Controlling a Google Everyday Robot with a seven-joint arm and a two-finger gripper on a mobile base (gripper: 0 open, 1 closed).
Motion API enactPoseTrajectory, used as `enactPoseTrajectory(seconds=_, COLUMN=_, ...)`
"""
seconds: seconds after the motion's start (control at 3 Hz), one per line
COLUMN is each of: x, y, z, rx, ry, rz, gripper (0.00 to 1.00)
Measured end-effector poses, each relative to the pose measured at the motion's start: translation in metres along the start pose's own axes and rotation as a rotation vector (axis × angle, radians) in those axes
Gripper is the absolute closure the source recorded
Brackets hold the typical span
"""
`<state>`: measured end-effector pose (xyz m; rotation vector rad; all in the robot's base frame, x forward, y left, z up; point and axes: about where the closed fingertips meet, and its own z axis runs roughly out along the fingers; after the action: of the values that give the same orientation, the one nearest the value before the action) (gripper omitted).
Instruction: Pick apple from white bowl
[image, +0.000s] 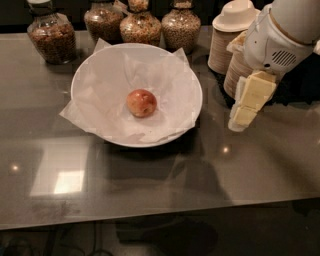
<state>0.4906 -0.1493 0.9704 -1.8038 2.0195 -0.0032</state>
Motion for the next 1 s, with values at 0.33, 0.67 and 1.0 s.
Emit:
enactPoseTrajectory(seconds=0.33, x=-0.028, y=-0.023, z=0.027, rx=-0.016, ry=-0.074, rz=-0.042, gripper=0.00)
enactPoseTrajectory(seconds=0.67, x=-0.028, y=-0.023, z=0.027, rx=-0.013, ry=-0.075, rz=-0.042, gripper=0.00)
enactPoseTrajectory(seconds=1.0, x=-0.045, y=-0.032, z=0.033, rx=0.019, ry=-0.188, rz=-0.027, gripper=0.00)
